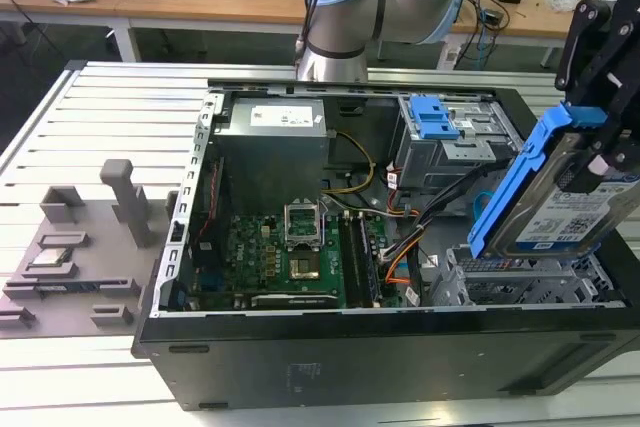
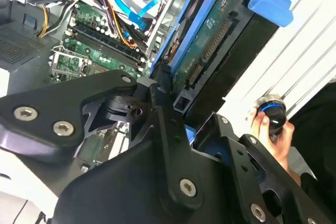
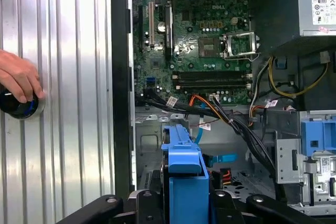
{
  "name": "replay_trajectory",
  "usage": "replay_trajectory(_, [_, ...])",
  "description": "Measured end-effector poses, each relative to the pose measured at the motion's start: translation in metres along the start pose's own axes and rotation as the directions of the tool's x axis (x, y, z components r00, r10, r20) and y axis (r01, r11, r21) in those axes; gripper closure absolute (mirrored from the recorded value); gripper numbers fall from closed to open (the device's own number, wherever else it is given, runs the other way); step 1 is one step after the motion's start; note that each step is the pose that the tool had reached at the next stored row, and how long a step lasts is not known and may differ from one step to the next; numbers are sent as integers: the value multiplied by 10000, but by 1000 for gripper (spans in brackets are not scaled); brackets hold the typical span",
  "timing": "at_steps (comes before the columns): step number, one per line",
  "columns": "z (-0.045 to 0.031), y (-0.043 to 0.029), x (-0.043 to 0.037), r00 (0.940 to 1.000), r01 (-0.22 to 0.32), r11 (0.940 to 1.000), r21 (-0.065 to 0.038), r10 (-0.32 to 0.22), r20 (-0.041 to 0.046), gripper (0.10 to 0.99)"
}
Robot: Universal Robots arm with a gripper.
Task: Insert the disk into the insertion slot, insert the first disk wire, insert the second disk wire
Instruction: 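Insert the disk into the insertion slot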
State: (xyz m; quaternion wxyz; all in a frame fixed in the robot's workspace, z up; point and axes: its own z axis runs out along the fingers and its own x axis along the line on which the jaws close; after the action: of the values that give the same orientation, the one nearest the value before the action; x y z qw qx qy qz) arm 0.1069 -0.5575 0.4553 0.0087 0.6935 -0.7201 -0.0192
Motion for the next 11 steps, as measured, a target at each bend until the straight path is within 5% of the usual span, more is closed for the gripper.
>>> replay_trajectory(11, [215, 12, -23, 10000, -2, 10000, 0, 2, -2, 722])
